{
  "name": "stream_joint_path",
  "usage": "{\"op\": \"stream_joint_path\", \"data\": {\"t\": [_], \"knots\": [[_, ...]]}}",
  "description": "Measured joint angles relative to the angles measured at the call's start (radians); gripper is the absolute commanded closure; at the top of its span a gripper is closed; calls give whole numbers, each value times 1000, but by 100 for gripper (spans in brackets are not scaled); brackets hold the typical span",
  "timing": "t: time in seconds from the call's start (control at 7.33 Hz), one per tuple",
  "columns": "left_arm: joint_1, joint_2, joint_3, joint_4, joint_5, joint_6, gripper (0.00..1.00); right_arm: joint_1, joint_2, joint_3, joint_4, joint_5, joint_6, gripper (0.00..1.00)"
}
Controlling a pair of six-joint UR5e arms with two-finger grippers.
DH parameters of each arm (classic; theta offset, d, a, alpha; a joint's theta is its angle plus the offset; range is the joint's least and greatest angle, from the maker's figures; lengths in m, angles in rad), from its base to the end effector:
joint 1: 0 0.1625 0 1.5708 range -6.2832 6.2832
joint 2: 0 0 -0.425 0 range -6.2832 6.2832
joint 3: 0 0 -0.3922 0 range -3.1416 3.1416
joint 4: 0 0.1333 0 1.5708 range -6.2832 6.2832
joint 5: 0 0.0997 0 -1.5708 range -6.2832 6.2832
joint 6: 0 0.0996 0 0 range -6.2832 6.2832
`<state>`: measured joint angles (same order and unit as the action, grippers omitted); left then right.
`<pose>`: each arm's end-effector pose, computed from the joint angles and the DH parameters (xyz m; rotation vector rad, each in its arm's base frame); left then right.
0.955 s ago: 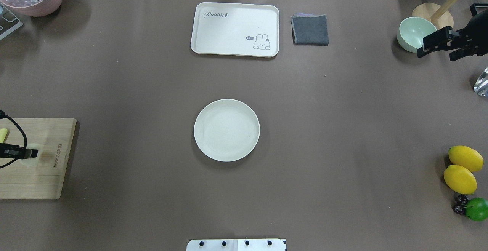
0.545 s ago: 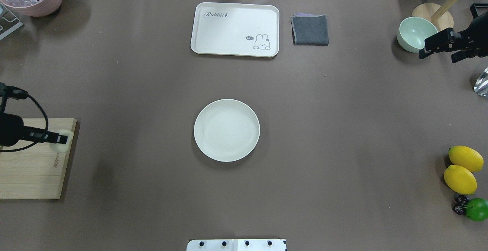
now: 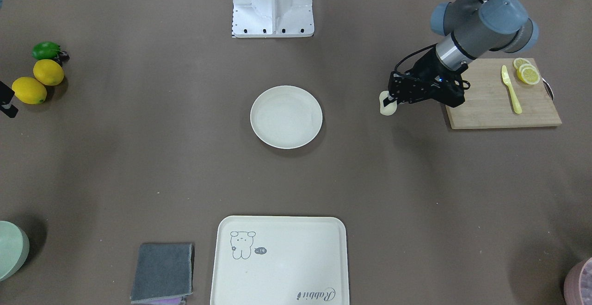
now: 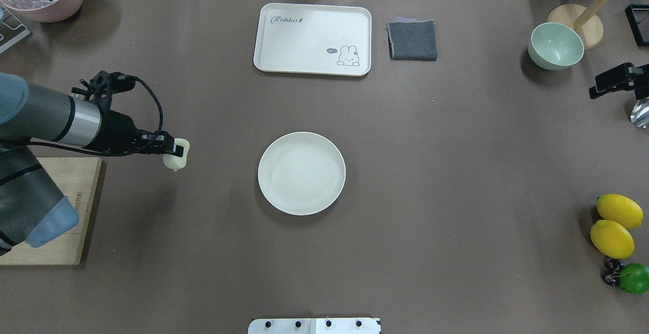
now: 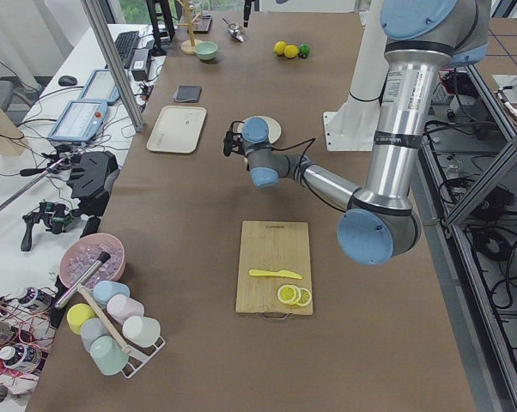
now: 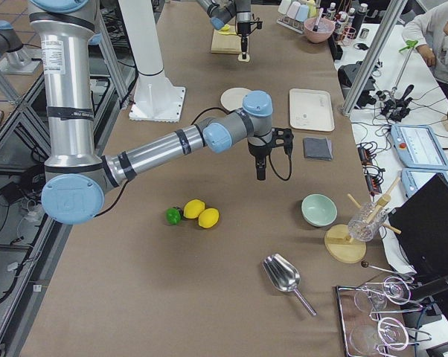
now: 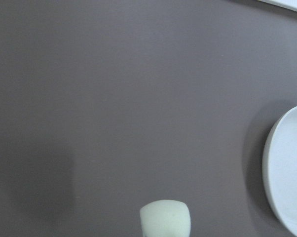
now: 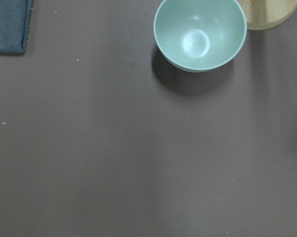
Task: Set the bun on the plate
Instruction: 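Carry the bun toward the plate with the left gripper while the right arm withdraws, then lower the bun onto the white plate and open the left gripper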
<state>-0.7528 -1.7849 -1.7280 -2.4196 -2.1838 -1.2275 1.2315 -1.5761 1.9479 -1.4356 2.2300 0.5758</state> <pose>0.3615 -0.4428 0.3698 0.1577 1.2763 0.0222 -0.0944 -0.4847 0.4654 0.1531 -0.7933 0.0564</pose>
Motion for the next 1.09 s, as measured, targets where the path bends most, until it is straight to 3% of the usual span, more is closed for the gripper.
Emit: {"op": "stream_joint_path", "data": {"t": [0.55,0.68,1.09], "knots": [[224,-269,84,114,268,-168,79,58,-78,-3,2,-23,-147,0],[268,-308,110,127,332,-185,74,67,-85,-2,3,-25,-158,0],[310,-341,153,127,416,-193,3,73,-109,-2,16,-24,-165,0]]}}
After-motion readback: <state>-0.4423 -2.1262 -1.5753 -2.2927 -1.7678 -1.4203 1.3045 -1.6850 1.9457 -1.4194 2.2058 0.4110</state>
